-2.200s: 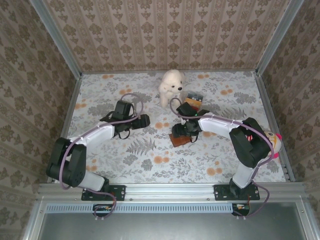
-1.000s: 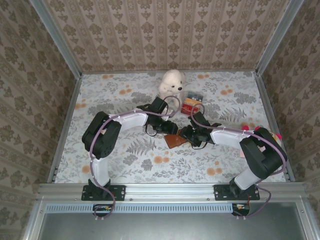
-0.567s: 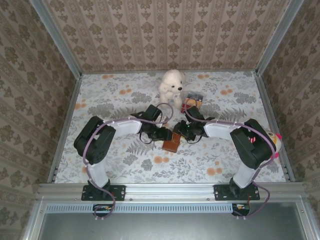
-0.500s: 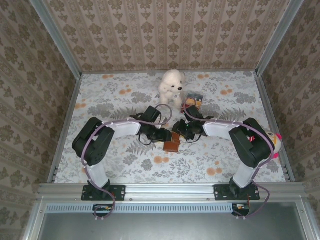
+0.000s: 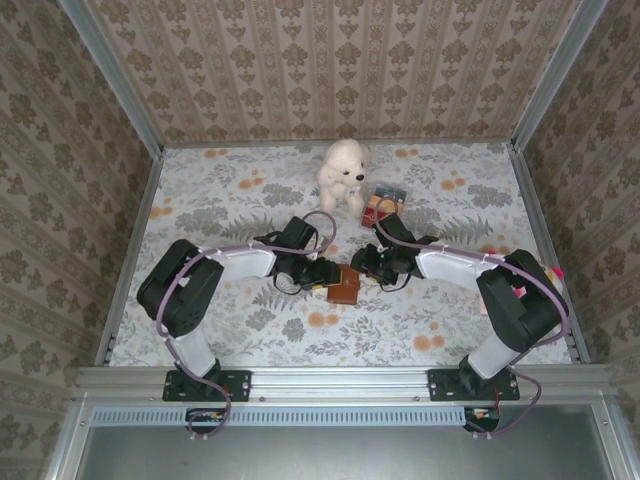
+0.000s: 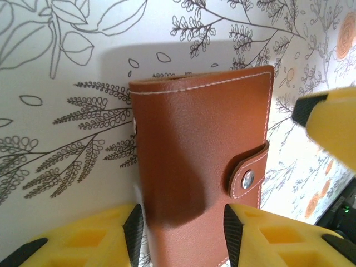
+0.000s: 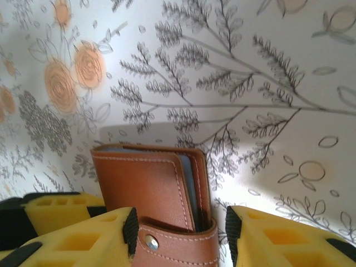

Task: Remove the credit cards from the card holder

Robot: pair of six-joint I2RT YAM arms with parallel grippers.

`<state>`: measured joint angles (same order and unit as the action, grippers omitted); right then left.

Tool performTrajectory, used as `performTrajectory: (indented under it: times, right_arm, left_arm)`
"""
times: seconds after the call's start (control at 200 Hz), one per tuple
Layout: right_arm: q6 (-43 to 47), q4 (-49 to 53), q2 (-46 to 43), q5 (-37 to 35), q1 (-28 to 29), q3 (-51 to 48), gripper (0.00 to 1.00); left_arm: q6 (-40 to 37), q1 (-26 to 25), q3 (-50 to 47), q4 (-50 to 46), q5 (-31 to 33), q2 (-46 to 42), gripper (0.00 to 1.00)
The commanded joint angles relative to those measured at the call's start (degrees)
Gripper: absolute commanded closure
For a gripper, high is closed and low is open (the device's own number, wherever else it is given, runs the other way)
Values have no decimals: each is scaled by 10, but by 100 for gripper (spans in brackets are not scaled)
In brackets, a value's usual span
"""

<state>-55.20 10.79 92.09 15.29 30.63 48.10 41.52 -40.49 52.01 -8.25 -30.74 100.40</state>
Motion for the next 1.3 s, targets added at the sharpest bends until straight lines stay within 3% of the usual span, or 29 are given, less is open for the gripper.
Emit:
performTrajectory:
  times: [0.0, 0.16, 0.555, 0.83, 1.065, 1.295]
  right_arm:
    - [12, 8, 11, 35, 11, -5, 55]
    - [8, -18, 40, 66, 15, -5, 62]
    - [-8, -54, 67, 86, 16, -12, 63]
    - [1, -49, 54, 72, 14, -13, 62]
    - [54, 20, 1, 9, 14, 12, 57]
    - [77, 0, -27, 53, 20, 17, 53]
  left_arm:
    - [26, 5, -10, 22, -18, 11, 55]
    - [36, 11, -19, 28, -21, 14, 55]
    - [94, 28, -53, 139, -102, 15, 57]
    - [109, 42, -74, 160, -110, -24, 72]
    - [86, 44, -62, 127, -102, -49, 84]
    - [72, 44, -46, 111, -104, -55, 92]
